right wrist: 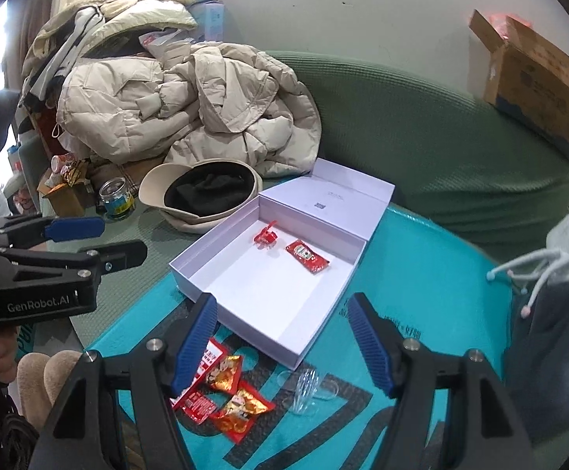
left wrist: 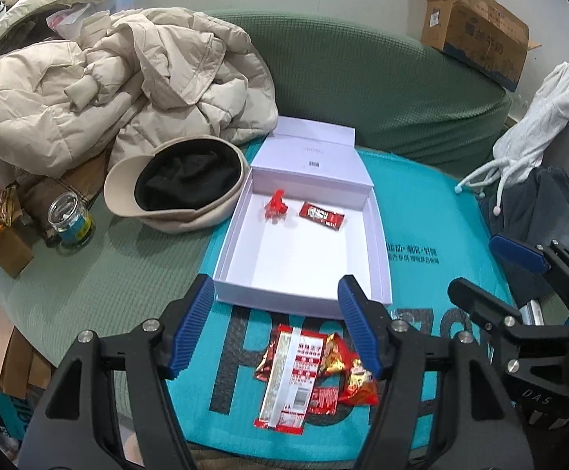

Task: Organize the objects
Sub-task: 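Move both tools back toward the remaining snacks beside the box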

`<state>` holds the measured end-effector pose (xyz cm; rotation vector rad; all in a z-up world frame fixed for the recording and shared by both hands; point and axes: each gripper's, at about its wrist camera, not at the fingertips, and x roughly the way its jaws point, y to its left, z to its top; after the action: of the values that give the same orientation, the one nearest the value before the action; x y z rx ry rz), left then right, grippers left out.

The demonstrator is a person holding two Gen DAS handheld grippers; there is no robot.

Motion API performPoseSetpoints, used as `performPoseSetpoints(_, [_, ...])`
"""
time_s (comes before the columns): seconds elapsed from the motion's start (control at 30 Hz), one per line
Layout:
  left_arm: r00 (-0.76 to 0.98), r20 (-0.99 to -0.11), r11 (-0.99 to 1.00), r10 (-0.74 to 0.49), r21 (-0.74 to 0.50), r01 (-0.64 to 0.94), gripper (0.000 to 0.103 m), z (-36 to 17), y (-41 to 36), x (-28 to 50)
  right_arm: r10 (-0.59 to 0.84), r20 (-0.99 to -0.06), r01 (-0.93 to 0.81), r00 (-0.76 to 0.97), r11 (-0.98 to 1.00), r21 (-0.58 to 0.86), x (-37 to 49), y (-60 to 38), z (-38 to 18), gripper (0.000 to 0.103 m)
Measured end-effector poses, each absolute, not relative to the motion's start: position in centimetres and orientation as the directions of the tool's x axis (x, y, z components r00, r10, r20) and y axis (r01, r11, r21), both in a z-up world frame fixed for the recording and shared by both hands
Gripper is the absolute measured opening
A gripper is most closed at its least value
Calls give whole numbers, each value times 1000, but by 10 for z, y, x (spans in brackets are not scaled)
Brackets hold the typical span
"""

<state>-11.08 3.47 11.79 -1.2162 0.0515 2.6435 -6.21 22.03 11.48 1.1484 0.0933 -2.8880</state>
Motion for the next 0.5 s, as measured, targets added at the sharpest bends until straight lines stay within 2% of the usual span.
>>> performPoseSetpoints(0.5, [-572, -798, -966, 188, -45, -254, 65, 72, 48, -89, -17, -752, 34, -658, -999, -8, -37, 225, 63, 70])
